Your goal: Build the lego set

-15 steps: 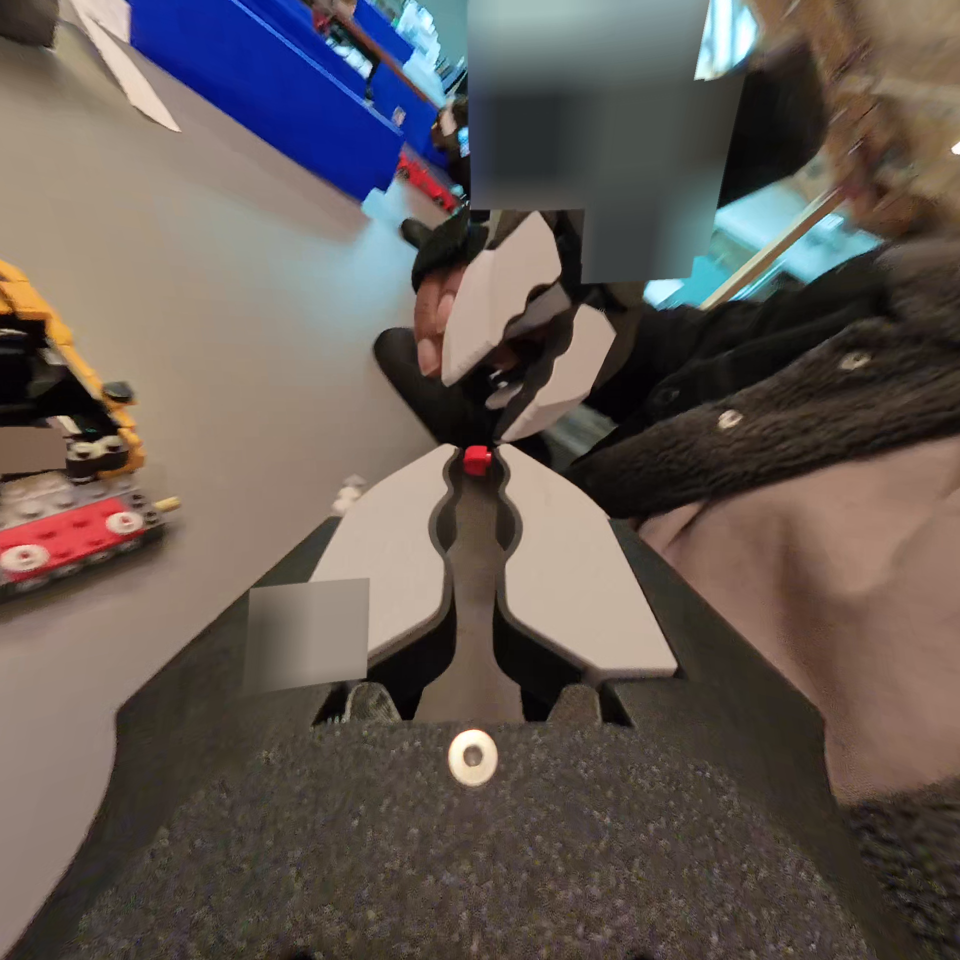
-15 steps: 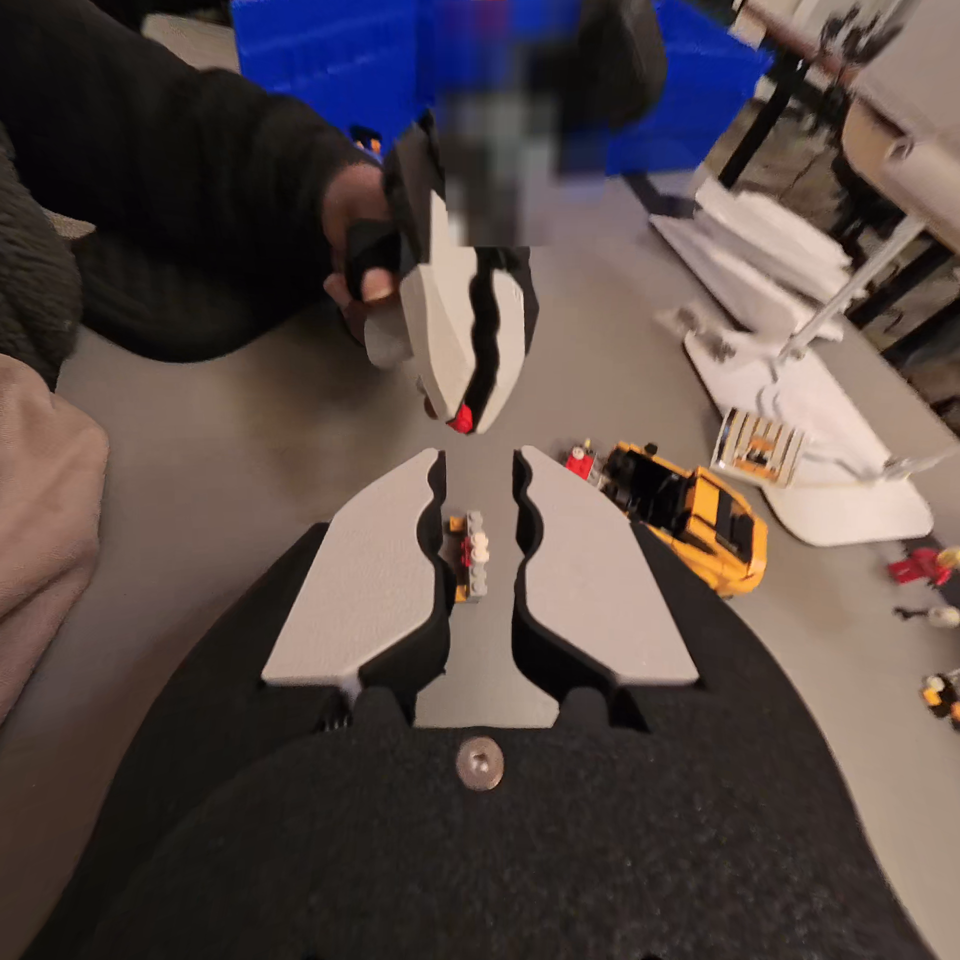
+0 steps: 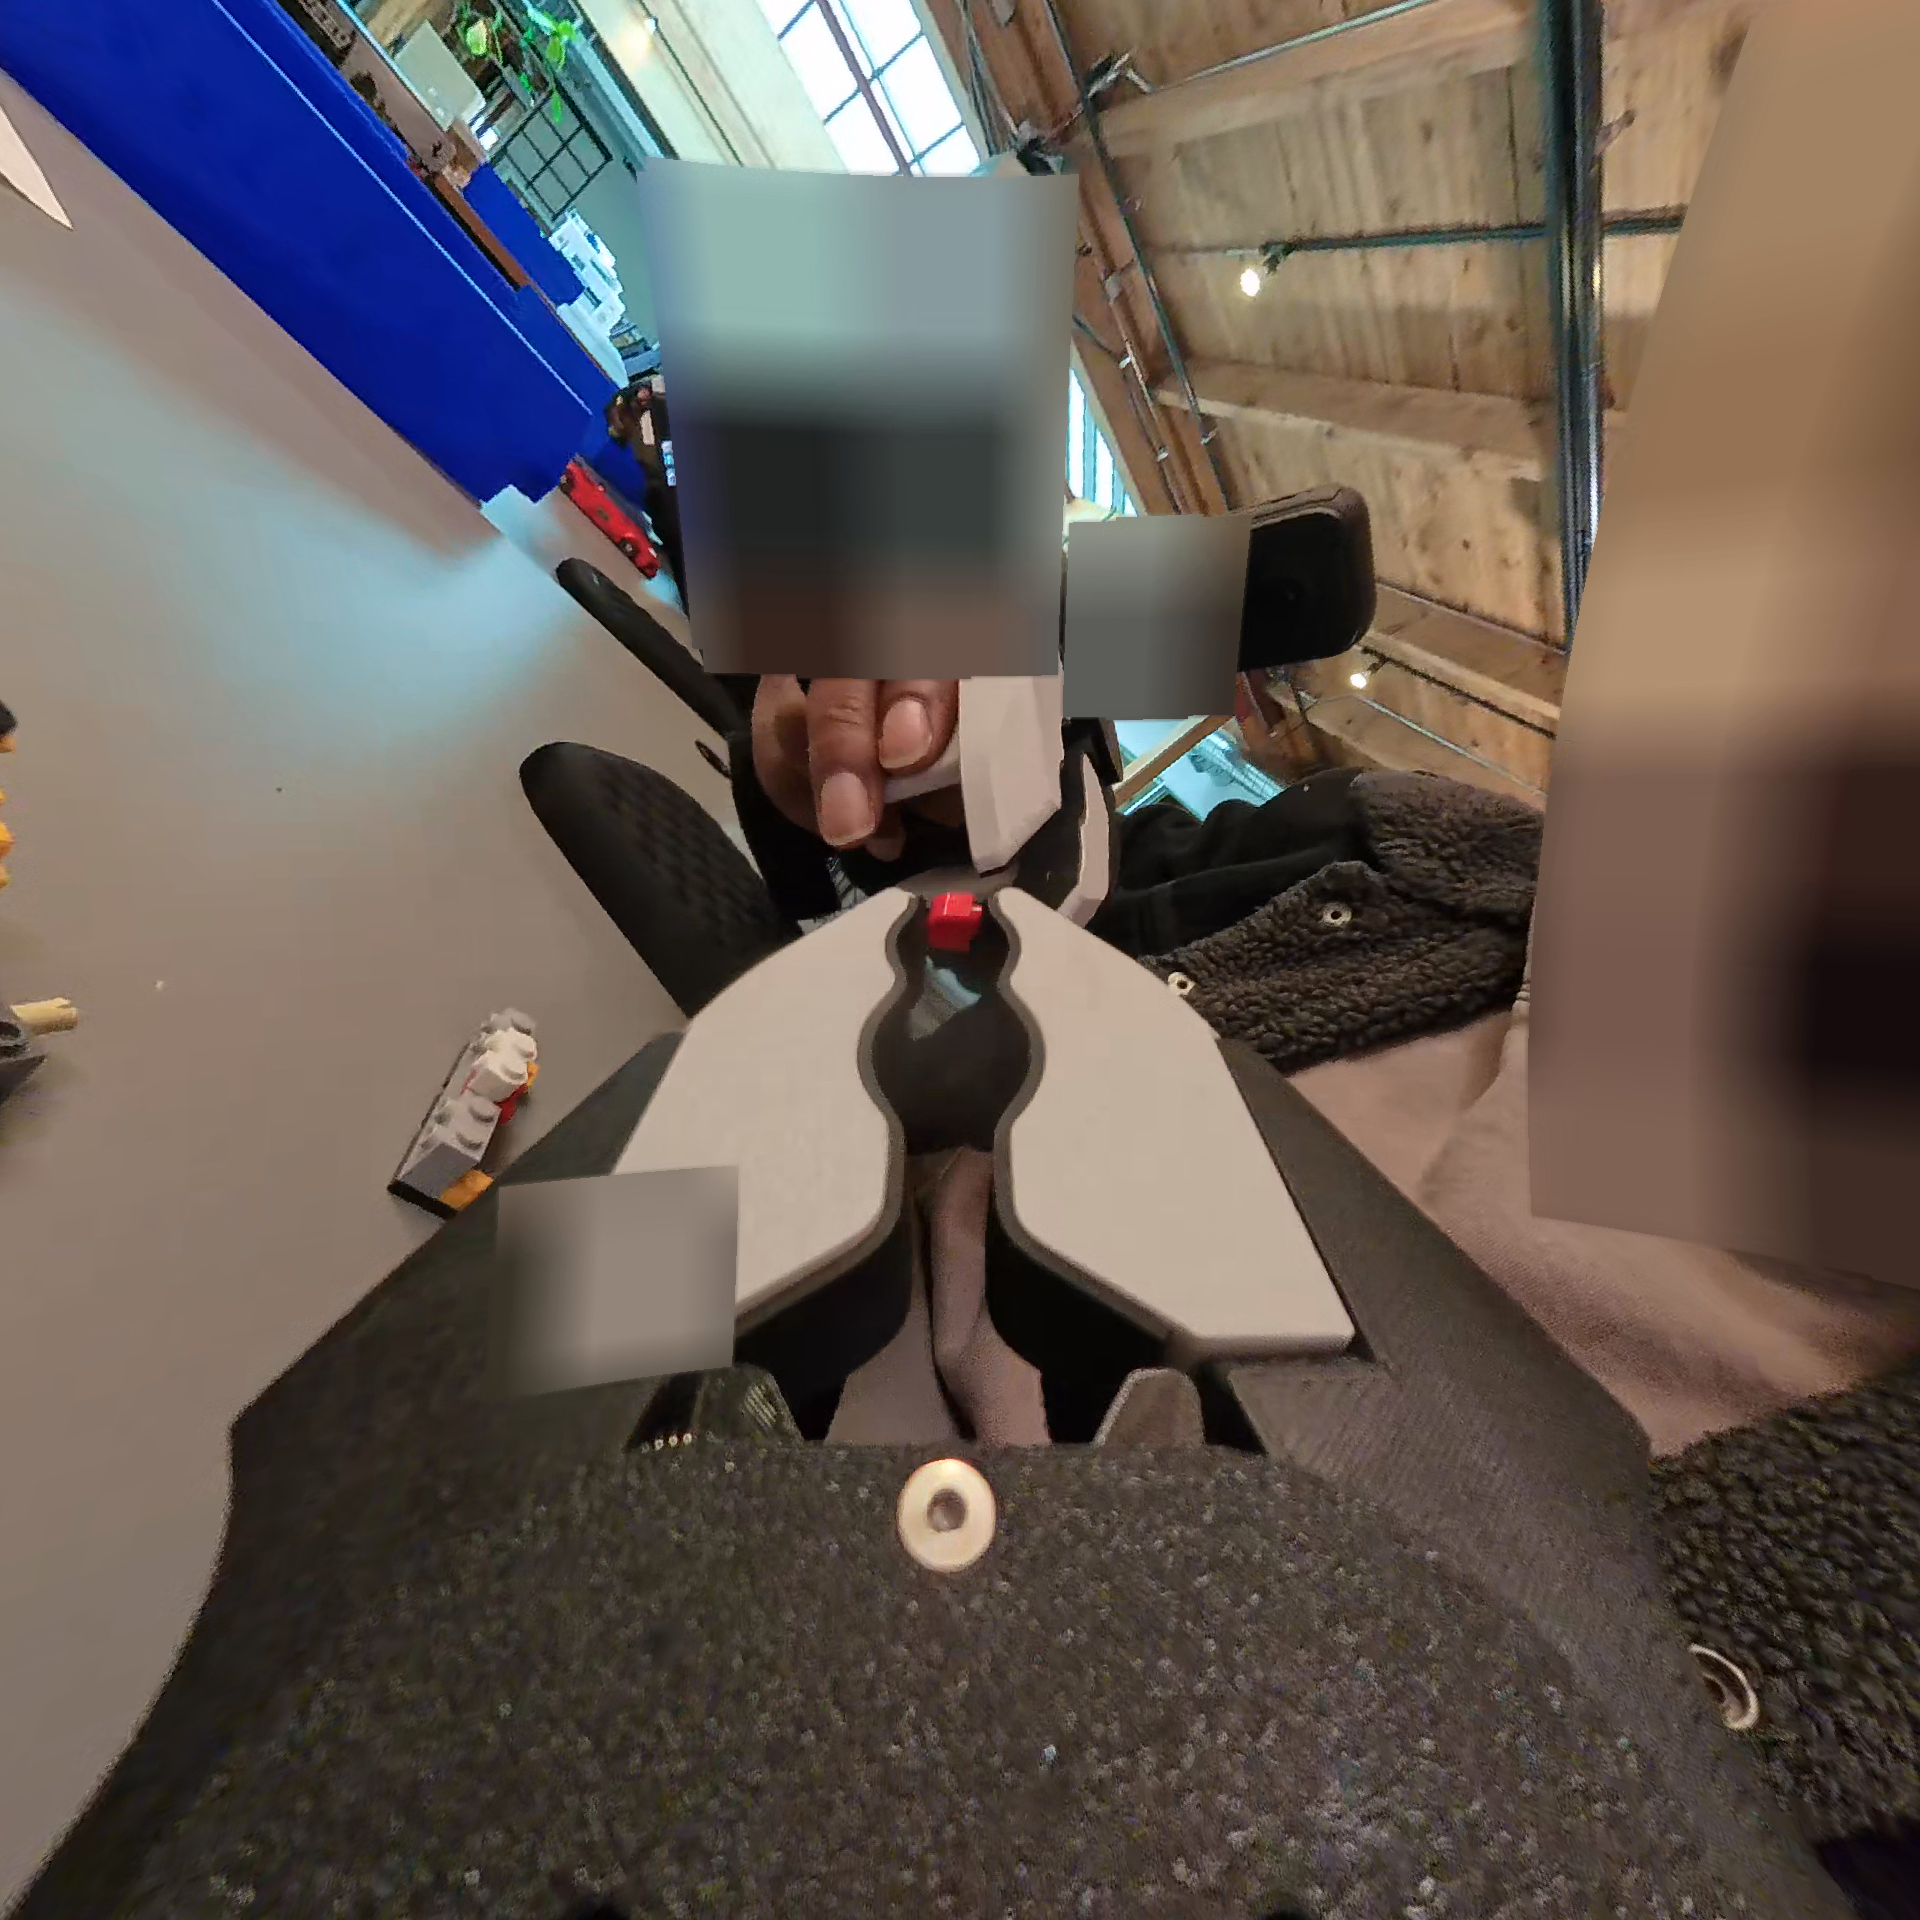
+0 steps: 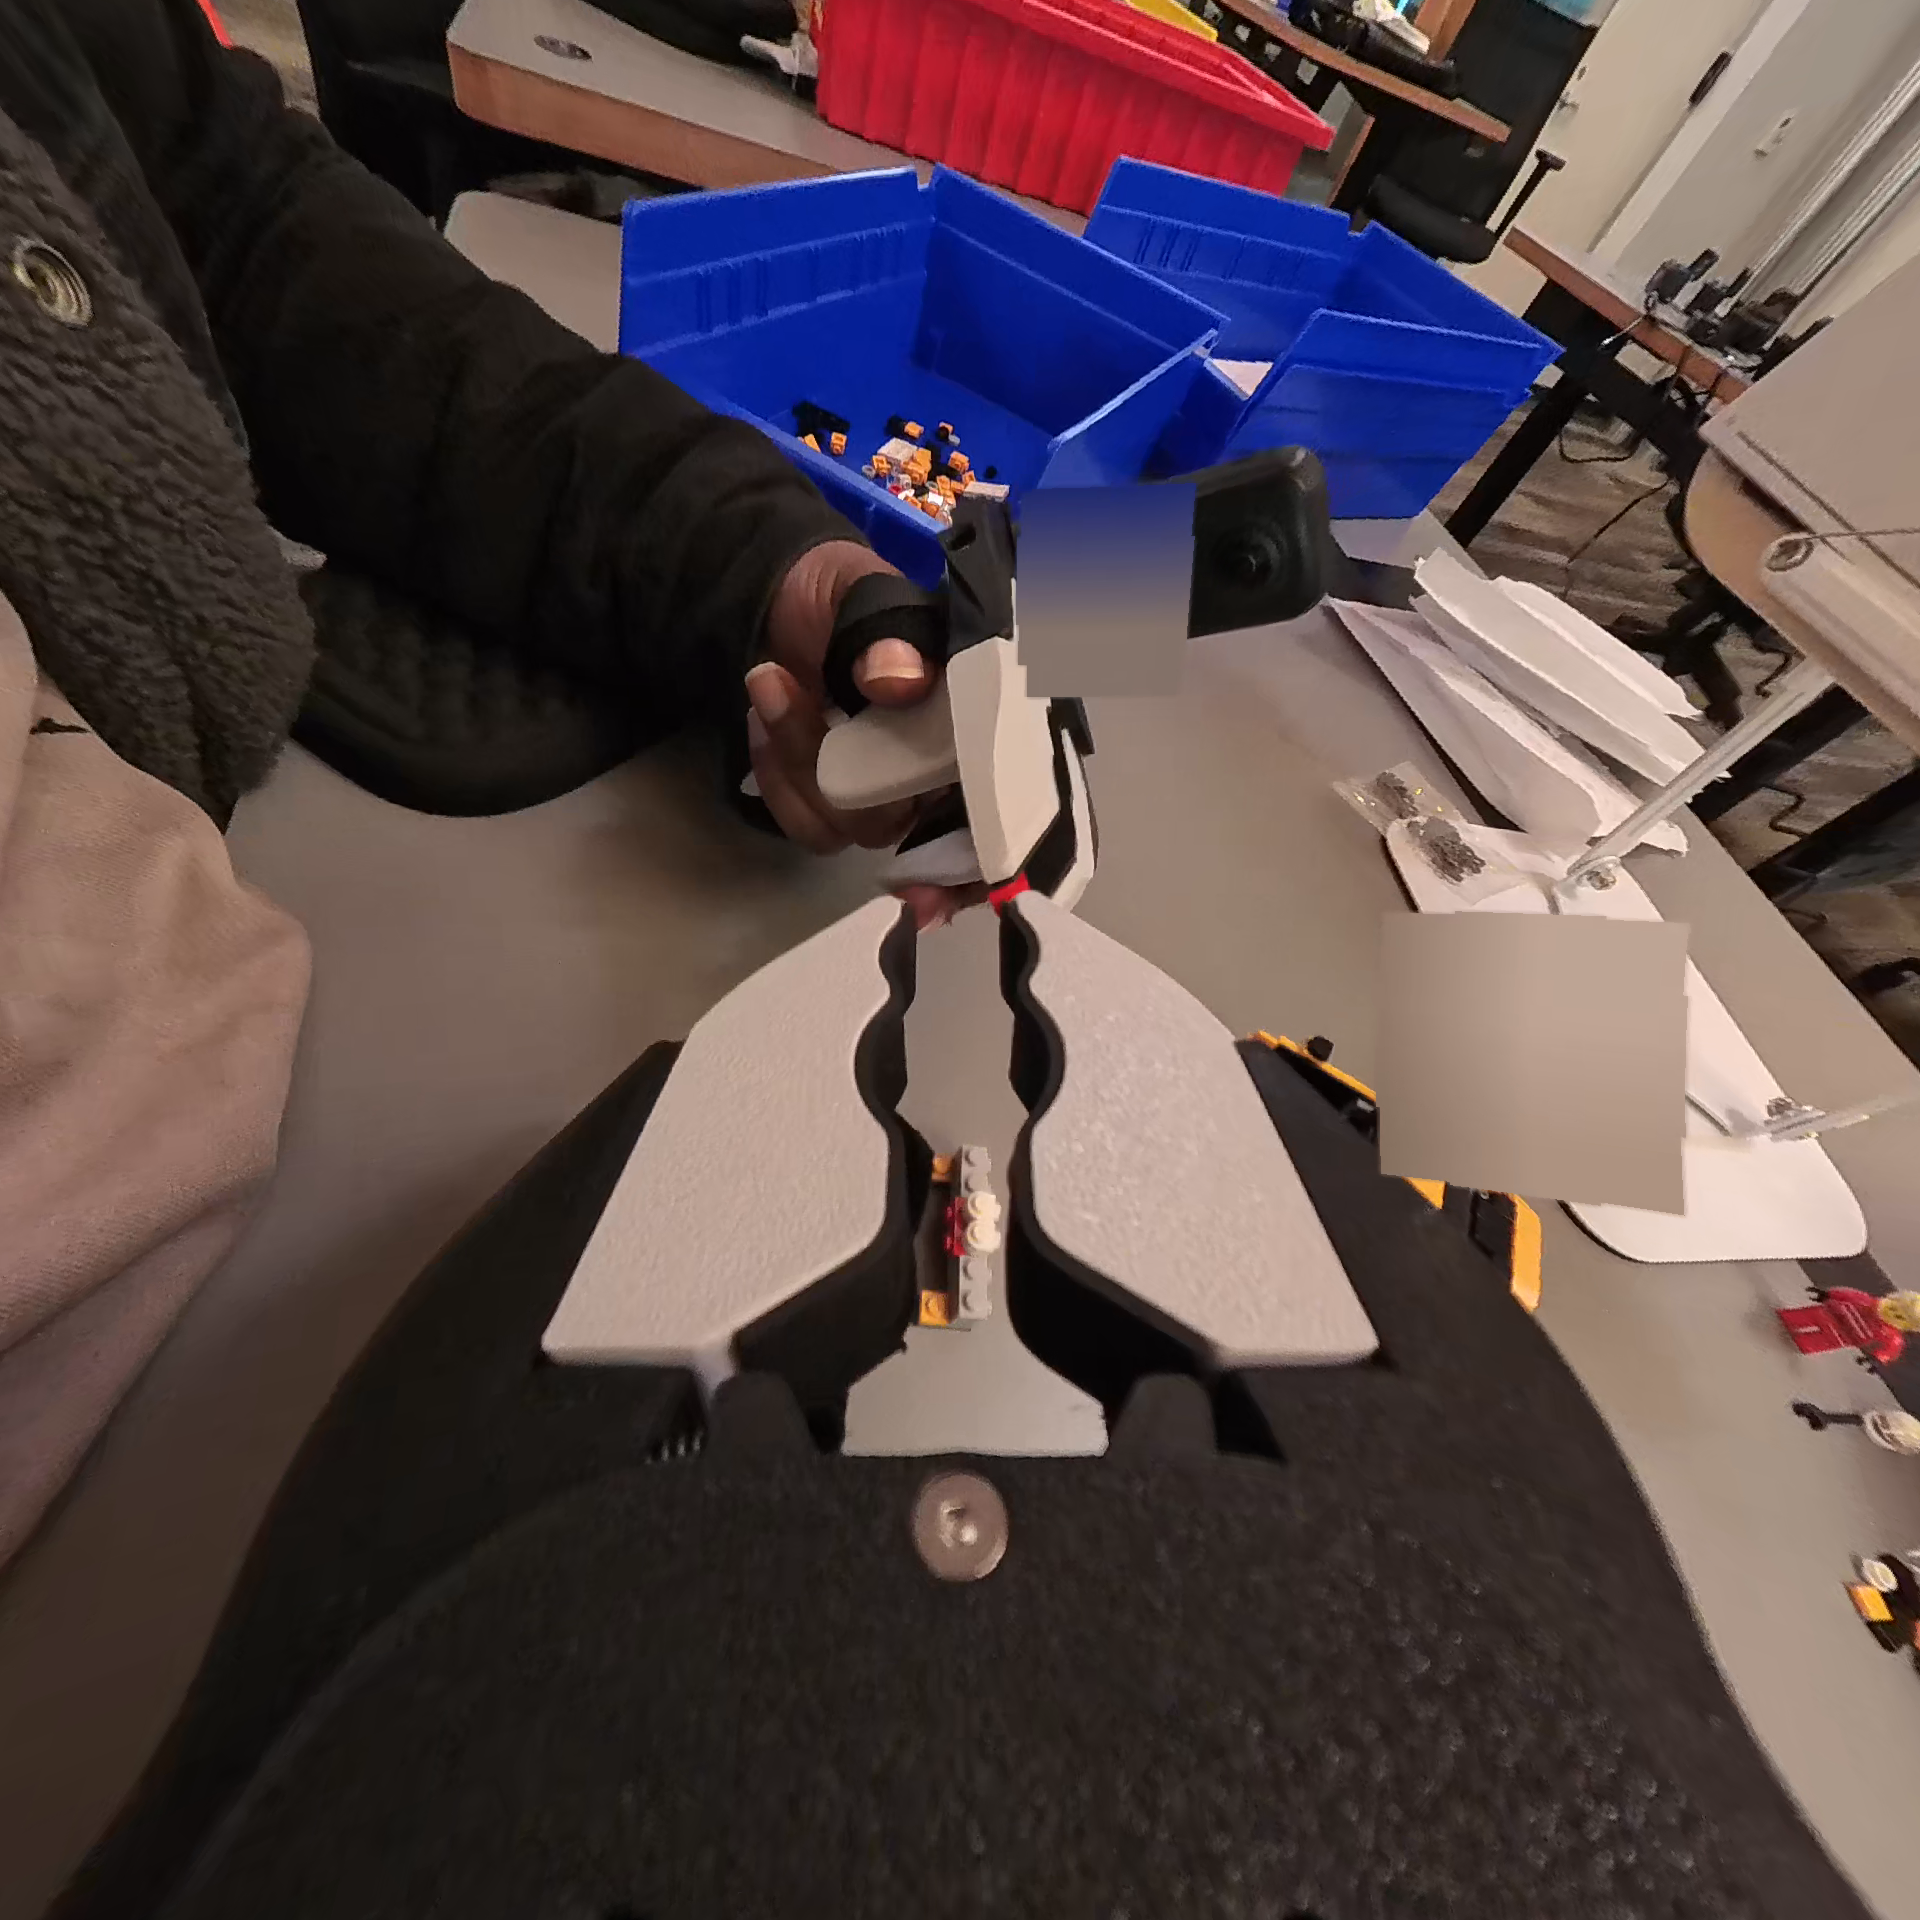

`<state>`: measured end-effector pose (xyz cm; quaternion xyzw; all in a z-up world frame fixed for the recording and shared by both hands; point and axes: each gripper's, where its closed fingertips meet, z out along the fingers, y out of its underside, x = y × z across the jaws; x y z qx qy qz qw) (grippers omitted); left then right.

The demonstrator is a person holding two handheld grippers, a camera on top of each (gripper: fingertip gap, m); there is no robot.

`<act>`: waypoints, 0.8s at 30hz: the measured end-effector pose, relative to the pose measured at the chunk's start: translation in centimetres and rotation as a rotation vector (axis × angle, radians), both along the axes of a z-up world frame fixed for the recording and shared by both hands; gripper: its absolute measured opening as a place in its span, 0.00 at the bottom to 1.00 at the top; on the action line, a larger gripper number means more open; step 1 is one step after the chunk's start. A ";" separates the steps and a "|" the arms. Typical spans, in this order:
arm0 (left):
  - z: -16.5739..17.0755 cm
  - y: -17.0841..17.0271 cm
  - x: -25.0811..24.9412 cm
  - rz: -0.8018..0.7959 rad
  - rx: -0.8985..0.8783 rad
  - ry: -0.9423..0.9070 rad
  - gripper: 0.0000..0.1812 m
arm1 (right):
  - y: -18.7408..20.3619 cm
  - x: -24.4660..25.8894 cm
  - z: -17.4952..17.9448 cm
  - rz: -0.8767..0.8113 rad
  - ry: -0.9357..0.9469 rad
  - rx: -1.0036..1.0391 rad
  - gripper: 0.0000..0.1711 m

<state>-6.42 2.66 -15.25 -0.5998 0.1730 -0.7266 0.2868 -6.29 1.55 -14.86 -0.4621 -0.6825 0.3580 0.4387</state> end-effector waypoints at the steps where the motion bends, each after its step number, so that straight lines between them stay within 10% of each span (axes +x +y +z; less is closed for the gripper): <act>1: 0.1 0.0 0.0 -0.002 -0.001 -0.009 0.05 | -0.1 0.0 0.2 0.002 0.005 -0.003 0.08; 19: 0.7 -0.7 0.3 -0.026 0.034 -0.025 0.07 | 0.0 -0.6 -0.3 0.045 -0.065 0.149 0.04; 24: -4.7 0.9 -0.4 0.107 0.276 0.478 0.11 | 1.7 1.0 -2.1 0.059 -0.178 0.156 0.04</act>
